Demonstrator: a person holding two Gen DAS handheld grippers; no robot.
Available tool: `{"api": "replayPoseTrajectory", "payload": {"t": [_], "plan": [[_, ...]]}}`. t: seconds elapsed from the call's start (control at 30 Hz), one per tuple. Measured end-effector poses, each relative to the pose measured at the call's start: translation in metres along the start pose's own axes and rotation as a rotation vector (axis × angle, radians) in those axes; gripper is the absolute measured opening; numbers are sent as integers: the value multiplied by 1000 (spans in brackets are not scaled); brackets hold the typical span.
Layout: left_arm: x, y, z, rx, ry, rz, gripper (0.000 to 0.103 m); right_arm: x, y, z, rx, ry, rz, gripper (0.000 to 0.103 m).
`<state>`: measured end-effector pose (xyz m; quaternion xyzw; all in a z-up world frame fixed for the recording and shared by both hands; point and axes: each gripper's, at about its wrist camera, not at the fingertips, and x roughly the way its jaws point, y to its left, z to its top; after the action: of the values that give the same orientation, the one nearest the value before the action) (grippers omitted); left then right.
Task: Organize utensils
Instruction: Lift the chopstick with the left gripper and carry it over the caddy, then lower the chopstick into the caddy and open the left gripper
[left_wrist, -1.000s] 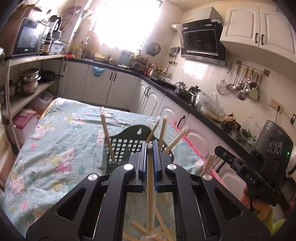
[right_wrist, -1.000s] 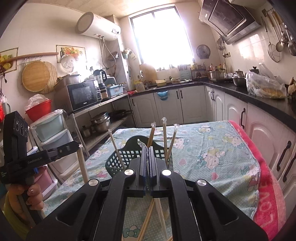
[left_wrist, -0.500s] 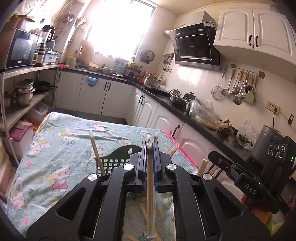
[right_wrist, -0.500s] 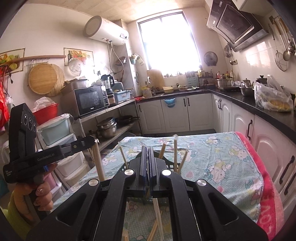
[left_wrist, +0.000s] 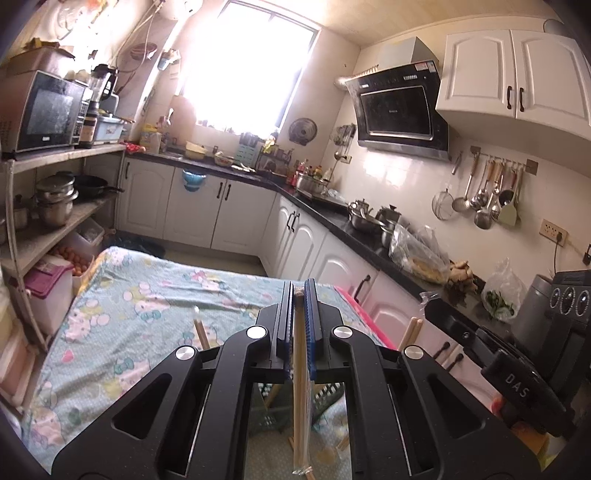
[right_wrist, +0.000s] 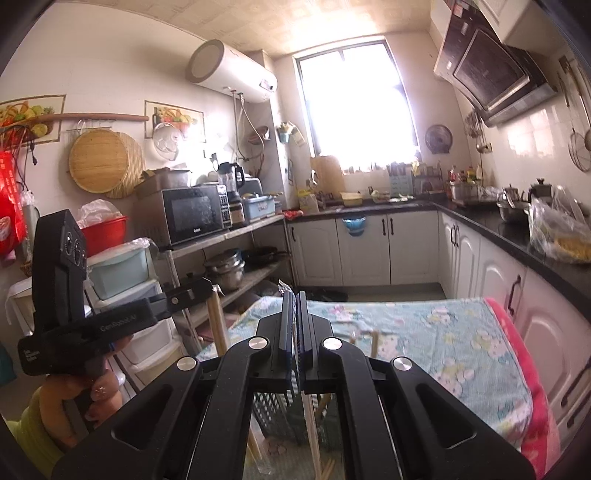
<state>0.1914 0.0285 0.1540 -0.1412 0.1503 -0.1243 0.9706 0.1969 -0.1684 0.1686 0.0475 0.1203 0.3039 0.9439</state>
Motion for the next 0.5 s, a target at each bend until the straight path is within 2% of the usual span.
{"api": "replayPoseTrajectory", "payload": {"t": [0.33,0.5], "plan": [[2,7,32,10,-58,35,3,14,9,31,-31,-58,18,2],[3,11,43,27,-99,75,3,22,11,42,-42,-80,21,2]]}}
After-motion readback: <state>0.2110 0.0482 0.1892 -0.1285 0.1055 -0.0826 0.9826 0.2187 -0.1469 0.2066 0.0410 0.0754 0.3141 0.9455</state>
